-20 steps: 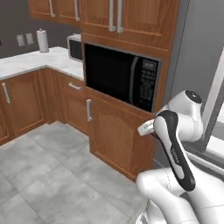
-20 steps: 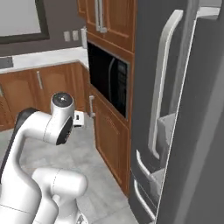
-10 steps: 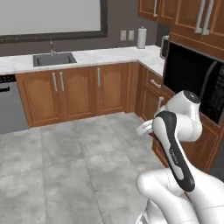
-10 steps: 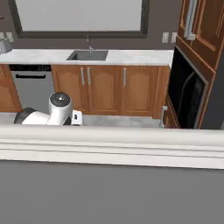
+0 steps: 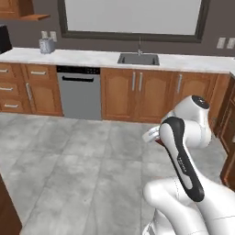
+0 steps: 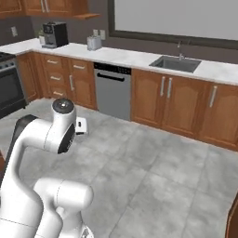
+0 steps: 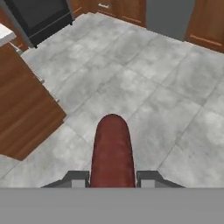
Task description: Retrieve the sausage and cheese from the fridge and place them on the cutting board on the counter.
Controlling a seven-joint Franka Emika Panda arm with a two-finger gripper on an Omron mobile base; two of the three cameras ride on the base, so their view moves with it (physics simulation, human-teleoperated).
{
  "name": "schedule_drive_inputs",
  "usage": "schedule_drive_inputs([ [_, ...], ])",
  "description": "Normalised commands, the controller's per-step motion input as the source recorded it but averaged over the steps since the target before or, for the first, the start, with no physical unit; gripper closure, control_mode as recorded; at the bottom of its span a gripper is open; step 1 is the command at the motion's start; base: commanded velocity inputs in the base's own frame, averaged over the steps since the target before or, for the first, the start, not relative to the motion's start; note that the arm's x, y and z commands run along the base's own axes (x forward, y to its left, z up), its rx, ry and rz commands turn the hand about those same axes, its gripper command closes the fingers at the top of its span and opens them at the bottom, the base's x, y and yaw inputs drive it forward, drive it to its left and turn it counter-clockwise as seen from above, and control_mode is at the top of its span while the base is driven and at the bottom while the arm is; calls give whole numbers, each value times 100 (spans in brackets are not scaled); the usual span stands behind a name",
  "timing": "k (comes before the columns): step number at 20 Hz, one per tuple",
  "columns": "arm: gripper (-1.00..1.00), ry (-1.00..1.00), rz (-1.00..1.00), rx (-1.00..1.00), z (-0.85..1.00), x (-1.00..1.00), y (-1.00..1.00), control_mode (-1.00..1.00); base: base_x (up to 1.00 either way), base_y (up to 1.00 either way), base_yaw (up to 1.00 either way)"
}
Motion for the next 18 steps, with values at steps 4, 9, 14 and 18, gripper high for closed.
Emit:
schedule_drive_inputs([
  [4,100,0,0,0,0,0,0,100,49,0,62],
  [9,100,0,0,0,0,0,0,100,59,-1,54],
  [14,100,0,0,0,0,0,0,100,62,-2,50],
  [18,100,0,0,0,0,0,0,100,79,-8,29],
])
